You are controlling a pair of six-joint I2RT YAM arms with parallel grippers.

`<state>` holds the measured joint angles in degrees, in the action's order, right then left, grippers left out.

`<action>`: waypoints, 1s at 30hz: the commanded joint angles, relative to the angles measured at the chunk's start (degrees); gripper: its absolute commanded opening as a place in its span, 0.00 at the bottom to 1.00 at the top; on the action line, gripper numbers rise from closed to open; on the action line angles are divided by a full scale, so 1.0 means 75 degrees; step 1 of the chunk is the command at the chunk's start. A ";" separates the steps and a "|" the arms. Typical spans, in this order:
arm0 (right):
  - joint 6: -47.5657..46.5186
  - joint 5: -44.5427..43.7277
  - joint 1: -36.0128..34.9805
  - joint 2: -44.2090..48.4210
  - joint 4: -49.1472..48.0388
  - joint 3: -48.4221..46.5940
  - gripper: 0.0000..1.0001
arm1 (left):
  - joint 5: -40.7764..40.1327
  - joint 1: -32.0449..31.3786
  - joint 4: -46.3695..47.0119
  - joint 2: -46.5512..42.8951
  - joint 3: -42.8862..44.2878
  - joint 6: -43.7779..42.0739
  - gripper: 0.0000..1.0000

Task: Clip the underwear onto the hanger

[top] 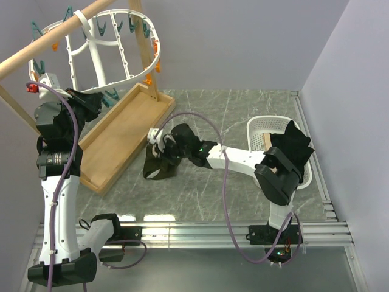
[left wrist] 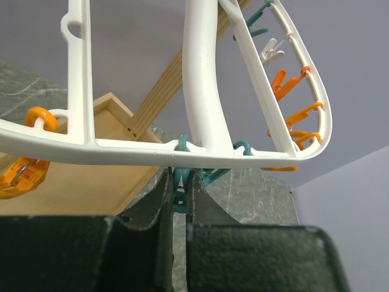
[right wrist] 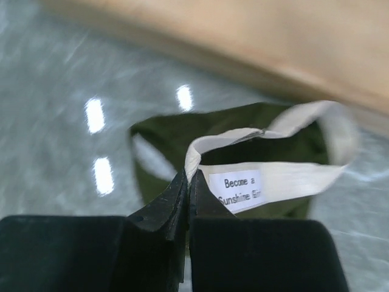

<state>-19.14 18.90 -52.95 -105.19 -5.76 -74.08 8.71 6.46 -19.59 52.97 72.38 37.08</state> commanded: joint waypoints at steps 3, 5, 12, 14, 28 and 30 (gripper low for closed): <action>-0.0777 0.0984 -0.0439 -0.0295 0.0476 0.0046 0.00 | 0.0210 0.0006 -0.0481 -0.0172 -0.0088 -0.0186 0.00; -0.0777 0.1183 -0.0545 -0.0330 0.0253 -0.0071 0.00 | 0.0198 0.0018 -0.0516 -0.0195 -0.0123 -0.0198 0.00; -0.1244 0.1921 -0.1073 -0.0377 0.0368 -0.0282 0.01 | 0.0186 0.0018 -0.0552 -0.0231 -0.0158 -0.0257 0.00; -0.1363 0.1887 -0.1143 -0.0505 0.0405 -0.0236 0.02 | 0.0175 0.0006 -0.0563 -0.0231 -0.0170 -0.0268 0.00; -0.1608 0.1137 -0.0979 -0.1432 0.1166 -0.1125 0.74 | 0.0257 0.0006 -0.0504 -0.0254 -0.0276 -0.0245 0.00; -0.1737 0.1230 -0.0991 -0.1561 0.1248 -0.1370 0.79 | 0.0245 0.0018 -0.0516 -0.0243 -0.0264 -0.0268 0.00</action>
<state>-30.50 28.10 -60.49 -116.44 3.64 -79.83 8.71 6.57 -19.05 51.88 71.33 36.12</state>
